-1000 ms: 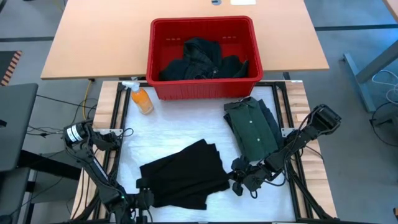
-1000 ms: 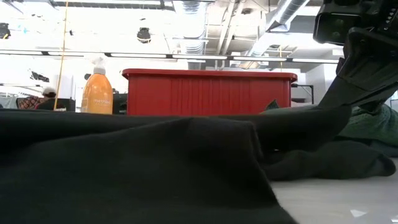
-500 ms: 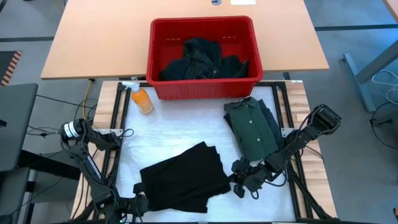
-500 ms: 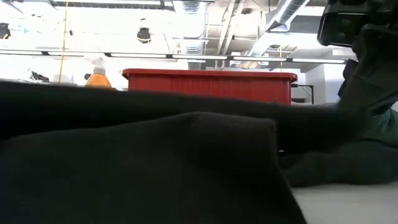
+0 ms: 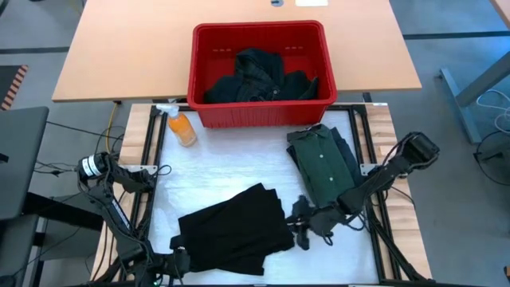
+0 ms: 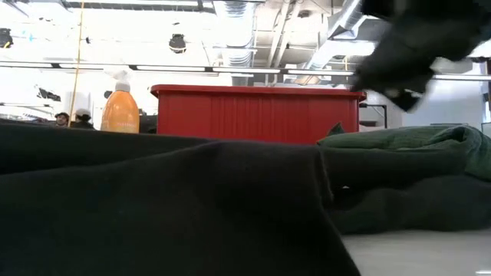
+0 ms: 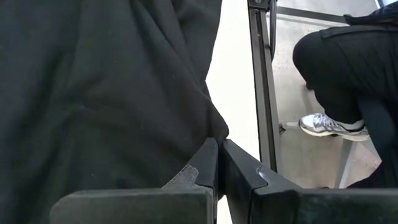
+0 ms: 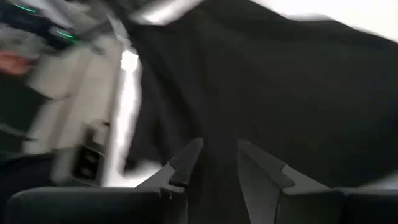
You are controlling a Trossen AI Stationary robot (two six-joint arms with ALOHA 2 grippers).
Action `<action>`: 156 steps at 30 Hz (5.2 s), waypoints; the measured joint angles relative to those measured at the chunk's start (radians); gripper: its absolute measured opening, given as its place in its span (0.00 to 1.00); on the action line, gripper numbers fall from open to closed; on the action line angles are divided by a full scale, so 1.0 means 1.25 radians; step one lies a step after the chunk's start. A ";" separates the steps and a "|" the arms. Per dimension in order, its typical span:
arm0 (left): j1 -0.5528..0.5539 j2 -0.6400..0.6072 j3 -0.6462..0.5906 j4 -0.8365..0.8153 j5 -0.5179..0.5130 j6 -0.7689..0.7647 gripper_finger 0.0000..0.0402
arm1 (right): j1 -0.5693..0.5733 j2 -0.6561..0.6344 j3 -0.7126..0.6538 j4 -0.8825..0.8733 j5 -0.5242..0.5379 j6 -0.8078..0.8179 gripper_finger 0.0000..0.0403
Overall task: Fold laundry
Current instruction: Fold the black shirt
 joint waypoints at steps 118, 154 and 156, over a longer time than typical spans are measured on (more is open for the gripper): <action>0.264 -0.306 -0.132 -0.350 -0.099 -0.170 0.30 | -0.244 0.197 0.202 -0.069 -0.185 -0.347 0.10; 0.573 -0.154 -0.147 -0.025 -0.162 0.185 0.30 | -0.086 0.282 0.202 -0.159 0.029 -0.195 0.07; 0.631 -0.124 -0.148 0.041 -0.107 0.252 0.30 | -0.079 0.288 0.202 -0.153 0.029 -0.183 0.07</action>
